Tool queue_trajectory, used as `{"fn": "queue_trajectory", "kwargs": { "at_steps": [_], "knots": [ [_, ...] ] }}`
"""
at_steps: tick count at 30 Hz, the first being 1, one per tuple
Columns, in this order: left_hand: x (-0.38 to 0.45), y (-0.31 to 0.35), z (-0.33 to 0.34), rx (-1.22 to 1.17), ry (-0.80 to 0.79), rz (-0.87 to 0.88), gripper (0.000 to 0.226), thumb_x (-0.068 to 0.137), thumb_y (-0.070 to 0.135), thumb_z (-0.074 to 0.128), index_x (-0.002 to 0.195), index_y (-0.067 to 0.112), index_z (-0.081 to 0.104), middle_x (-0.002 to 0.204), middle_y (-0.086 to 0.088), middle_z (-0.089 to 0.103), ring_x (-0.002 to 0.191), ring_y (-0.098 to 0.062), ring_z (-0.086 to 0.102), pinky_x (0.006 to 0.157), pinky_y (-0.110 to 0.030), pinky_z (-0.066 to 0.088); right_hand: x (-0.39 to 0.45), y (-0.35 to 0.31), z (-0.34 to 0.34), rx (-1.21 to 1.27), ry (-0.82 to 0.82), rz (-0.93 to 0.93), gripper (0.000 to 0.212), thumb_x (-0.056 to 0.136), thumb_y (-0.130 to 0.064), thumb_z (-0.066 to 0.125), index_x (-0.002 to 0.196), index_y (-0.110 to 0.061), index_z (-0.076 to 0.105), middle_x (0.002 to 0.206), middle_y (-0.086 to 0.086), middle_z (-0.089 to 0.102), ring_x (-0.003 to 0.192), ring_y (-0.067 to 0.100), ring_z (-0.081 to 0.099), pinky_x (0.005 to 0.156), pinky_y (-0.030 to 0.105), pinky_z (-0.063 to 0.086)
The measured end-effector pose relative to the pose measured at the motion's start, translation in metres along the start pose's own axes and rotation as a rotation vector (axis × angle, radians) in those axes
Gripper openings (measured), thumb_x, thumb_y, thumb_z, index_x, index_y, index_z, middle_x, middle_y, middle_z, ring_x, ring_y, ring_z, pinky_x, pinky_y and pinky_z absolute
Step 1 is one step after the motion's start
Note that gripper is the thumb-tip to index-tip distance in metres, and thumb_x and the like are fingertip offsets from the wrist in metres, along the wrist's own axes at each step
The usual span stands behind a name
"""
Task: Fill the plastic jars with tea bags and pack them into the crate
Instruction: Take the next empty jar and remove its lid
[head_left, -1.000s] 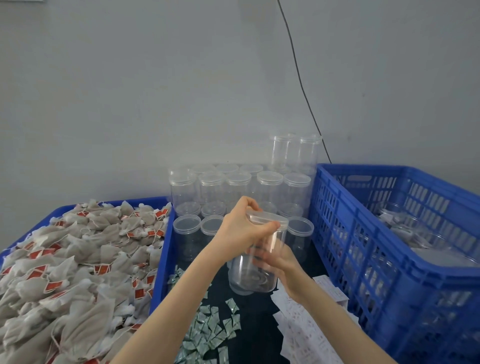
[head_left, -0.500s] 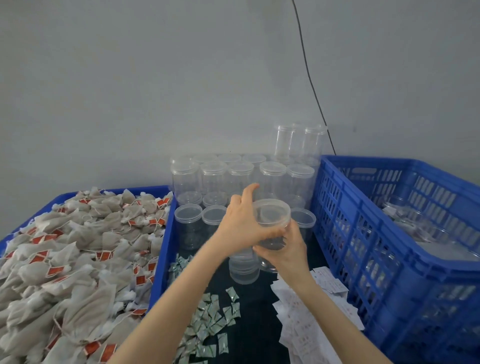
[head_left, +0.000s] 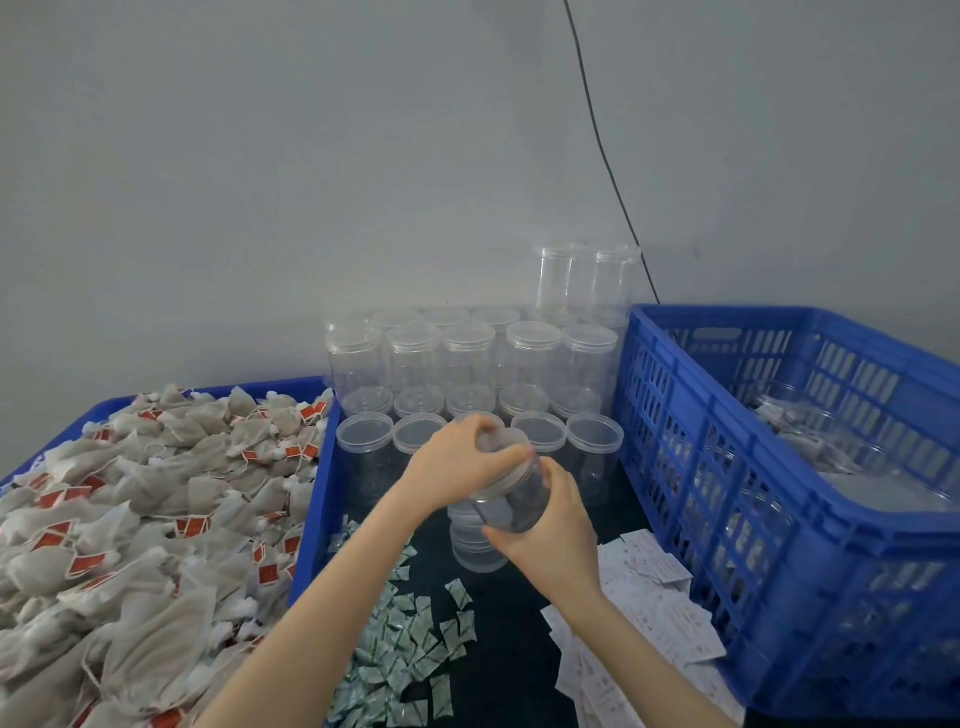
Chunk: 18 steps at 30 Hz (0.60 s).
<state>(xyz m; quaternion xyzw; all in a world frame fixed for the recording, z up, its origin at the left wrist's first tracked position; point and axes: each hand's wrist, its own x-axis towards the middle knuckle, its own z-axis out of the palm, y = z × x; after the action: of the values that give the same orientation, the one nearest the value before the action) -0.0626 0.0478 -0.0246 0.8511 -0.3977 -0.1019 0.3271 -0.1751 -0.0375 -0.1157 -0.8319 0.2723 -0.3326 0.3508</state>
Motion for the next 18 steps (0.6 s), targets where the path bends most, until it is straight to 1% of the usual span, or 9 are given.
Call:
{"fn": "queue_trajectory", "kwargs": {
  "at_steps": [2, 4, 5, 7, 9, 10, 14, 16, 18],
  "knots": [
    [0.0, 0.003, 0.01, 0.196, 0.112, -0.087, 0.066, 0.081, 0.073, 0.041, 0.128, 0.026, 0.044, 0.123, -0.001, 0.056, 0.11, -0.025, 0.055, 0.085, -0.038, 0.042, 0.001, 0.0, 0.002, -0.037, 0.0, -0.013, 0.096, 0.059, -0.048, 0.085, 0.14, -0.026, 0.04, 0.134, -0.013, 0.049, 0.123, 0.011, 0.05, 0.099, 0.039, 0.048],
    [0.002, -0.001, 0.012, 0.346, 0.147, -0.008, 0.069, 0.084, 0.073, 0.034, 0.136, 0.027, 0.037, 0.133, -0.008, 0.053, 0.123, -0.029, 0.048, 0.098, -0.047, 0.033, 0.002, 0.001, 0.001, -0.048, -0.016, -0.026, 0.097, 0.059, -0.048, 0.085, 0.141, -0.024, 0.039, 0.136, -0.011, 0.048, 0.125, 0.011, 0.048, 0.101, 0.039, 0.046],
    [0.002, -0.004, 0.01, 0.316, 0.085, 0.088, 0.072, 0.086, 0.072, 0.037, 0.143, 0.029, 0.028, 0.145, -0.009, 0.041, 0.135, -0.028, 0.036, 0.107, -0.05, 0.024, 0.002, 0.003, 0.0, -0.041, -0.022, -0.024, 0.097, 0.06, -0.048, 0.085, 0.142, -0.024, 0.039, 0.136, -0.012, 0.048, 0.126, 0.011, 0.048, 0.102, 0.038, 0.046],
    [0.001, -0.006, 0.003, 0.058, -0.203, 0.25, 0.086, 0.084, 0.06, 0.057, 0.15, 0.037, 0.007, 0.159, 0.005, 0.008, 0.146, -0.015, 0.01, 0.116, -0.043, 0.015, 0.002, 0.005, -0.004, -0.033, -0.021, -0.009, 0.097, 0.06, -0.047, 0.085, 0.142, -0.026, 0.038, 0.136, -0.013, 0.047, 0.126, 0.011, 0.047, 0.103, 0.038, 0.045],
    [0.003, -0.009, -0.004, 0.016, -0.4, 0.337, 0.096, 0.078, 0.041, 0.073, 0.149, 0.041, 0.009, 0.157, 0.017, 0.009, 0.141, -0.001, 0.012, 0.111, -0.027, 0.02, 0.002, 0.007, -0.007, -0.07, 0.016, -0.038, 0.094, 0.061, -0.047, 0.083, 0.141, -0.025, 0.039, 0.136, -0.012, 0.047, 0.126, 0.012, 0.048, 0.103, 0.038, 0.044],
    [0.004, -0.012, -0.007, 0.063, -0.402, 0.361, 0.094, 0.076, 0.037, 0.075, 0.148, 0.041, 0.016, 0.154, 0.016, 0.018, 0.137, 0.0, 0.019, 0.106, -0.023, 0.022, 0.002, 0.008, -0.008, -0.095, 0.03, -0.063, 0.093, 0.061, -0.048, 0.083, 0.141, -0.024, 0.04, 0.135, -0.012, 0.048, 0.125, 0.012, 0.048, 0.103, 0.037, 0.044],
    [0.004, -0.012, -0.002, 0.118, -0.166, 0.257, 0.075, 0.075, 0.059, 0.067, 0.139, 0.036, 0.036, 0.129, 0.01, 0.05, 0.111, -0.011, 0.05, 0.088, -0.026, 0.04, -0.001, 0.007, -0.006, -0.133, 0.057, -0.12, 0.092, 0.062, -0.044, 0.085, 0.14, -0.018, 0.043, 0.134, -0.007, 0.051, 0.124, 0.015, 0.05, 0.104, 0.034, 0.043],
    [0.001, -0.007, 0.006, 0.251, 0.024, 0.161, 0.072, 0.073, 0.077, 0.046, 0.13, 0.033, 0.042, 0.102, 0.01, 0.054, 0.091, -0.015, 0.054, 0.072, -0.03, 0.042, -0.002, 0.005, -0.004, -0.165, 0.079, -0.151, 0.093, 0.063, -0.042, 0.086, 0.14, -0.013, 0.045, 0.136, -0.002, 0.052, 0.126, 0.019, 0.051, 0.107, 0.036, 0.041],
    [-0.001, -0.006, 0.012, 0.391, 0.171, 0.097, 0.078, 0.069, 0.085, 0.025, 0.122, 0.031, 0.044, 0.087, 0.008, 0.052, 0.082, -0.019, 0.053, 0.066, -0.032, 0.037, -0.002, 0.003, -0.002, -0.201, 0.11, -0.184, 0.092, 0.061, -0.04, 0.088, 0.138, -0.009, 0.048, 0.134, 0.003, 0.056, 0.125, 0.022, 0.053, 0.108, 0.038, 0.04]
  ]
}}
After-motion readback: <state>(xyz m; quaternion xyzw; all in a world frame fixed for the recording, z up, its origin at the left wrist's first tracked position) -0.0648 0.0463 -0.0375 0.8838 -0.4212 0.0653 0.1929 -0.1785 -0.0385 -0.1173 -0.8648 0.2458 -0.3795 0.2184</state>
